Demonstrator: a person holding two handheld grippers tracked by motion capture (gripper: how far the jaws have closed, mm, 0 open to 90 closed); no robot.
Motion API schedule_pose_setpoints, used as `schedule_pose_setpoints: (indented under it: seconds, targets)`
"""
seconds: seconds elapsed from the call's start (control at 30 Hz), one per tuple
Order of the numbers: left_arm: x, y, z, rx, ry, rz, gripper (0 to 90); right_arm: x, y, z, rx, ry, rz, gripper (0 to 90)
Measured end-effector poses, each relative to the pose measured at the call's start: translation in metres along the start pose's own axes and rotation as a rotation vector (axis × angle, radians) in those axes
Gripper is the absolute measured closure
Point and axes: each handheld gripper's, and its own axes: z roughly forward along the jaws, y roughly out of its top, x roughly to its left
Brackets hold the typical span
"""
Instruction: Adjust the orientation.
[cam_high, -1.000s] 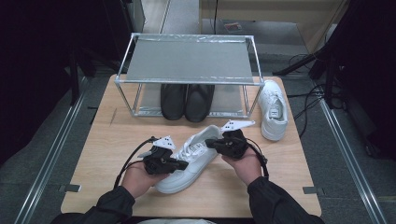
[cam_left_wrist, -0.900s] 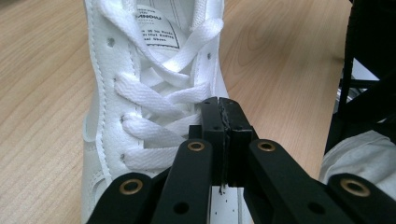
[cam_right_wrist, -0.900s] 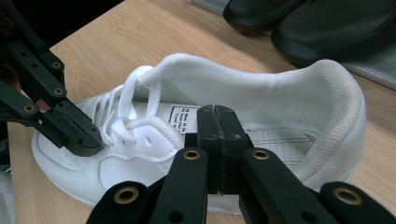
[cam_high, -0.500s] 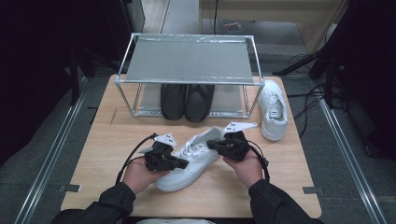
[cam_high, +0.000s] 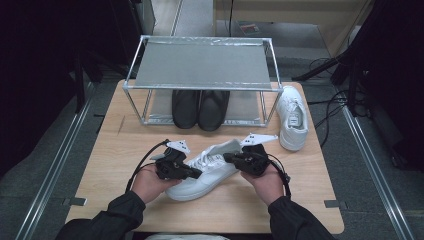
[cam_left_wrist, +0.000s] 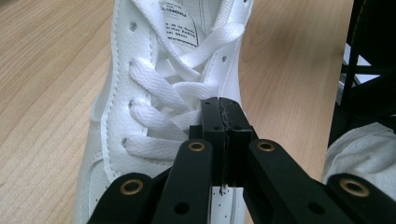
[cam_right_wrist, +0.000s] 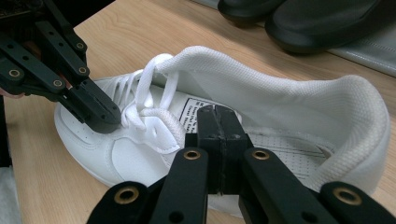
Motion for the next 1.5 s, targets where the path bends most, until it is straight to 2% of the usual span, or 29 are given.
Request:
schedule_pose_setpoints:
  seconds: [0.13, 0.37, 0.4, 0.47, 0.53, 0.6, 0.8, 0.93, 1.17, 1.3, 1.37, 1.43, 1.5]
  targets:
    - [0.003, 0.000, -0.004, -0.009, 0.050, 0.012, 90.0, 0.003, -0.002, -0.001, 0.016, 0.005, 0.001, 90.0]
    - [0.020, -0.001, -0.013, -0.036, 0.089, -0.032, 90.0, 0.020, -0.004, 0.002, 0.033, 0.025, -0.032, 89.8]
    - [0.022, -0.001, -0.014, -0.041, 0.098, -0.037, 90.0, 0.022, -0.004, 0.003, 0.034, 0.029, -0.034, 87.5]
    - [0.027, -0.001, -0.016, -0.051, 0.096, -0.050, 90.0, 0.027, -0.005, 0.004, 0.038, 0.044, -0.024, 86.4]
    - [0.030, -0.002, -0.017, -0.051, 0.080, -0.059, 90.0, 0.032, -0.005, 0.005, 0.032, 0.021, -0.039, 88.0]
    - [0.029, -0.001, -0.016, -0.051, 0.089, -0.054, 90.0, 0.035, -0.005, 0.005, 0.030, 0.008, -0.049, 89.3]
    - [0.033, 0.002, -0.017, -0.053, 0.108, -0.052, 90.0, 0.044, -0.005, 0.005, 0.049, 0.030, -0.031, 90.0]
    - [0.032, 0.005, -0.015, -0.049, 0.157, -0.023, 90.0, 0.047, -0.003, 0.004, 0.082, 0.040, -0.067, 90.0]
    - [0.039, 0.006, -0.015, -0.046, 0.118, -0.059, 90.0, 0.048, -0.003, 0.005, 0.088, 0.051, -0.067, 90.0]
    - [0.041, 0.006, -0.016, -0.058, 0.130, -0.063, 90.0, 0.051, -0.001, 0.007, 0.096, 0.087, -0.069, 90.0]
    - [0.042, 0.006, -0.015, -0.059, 0.124, -0.068, 90.0, 0.054, -0.001, 0.008, 0.097, 0.070, -0.076, 90.0]
    - [0.041, 0.006, -0.015, -0.054, 0.138, -0.052, 90.0, 0.052, -0.001, 0.008, 0.099, 0.079, -0.055, 90.0]
    - [0.042, 0.006, -0.017, -0.060, 0.125, -0.073, 90.0, 0.049, 0.000, 0.007, 0.101, 0.091, -0.047, 90.0]
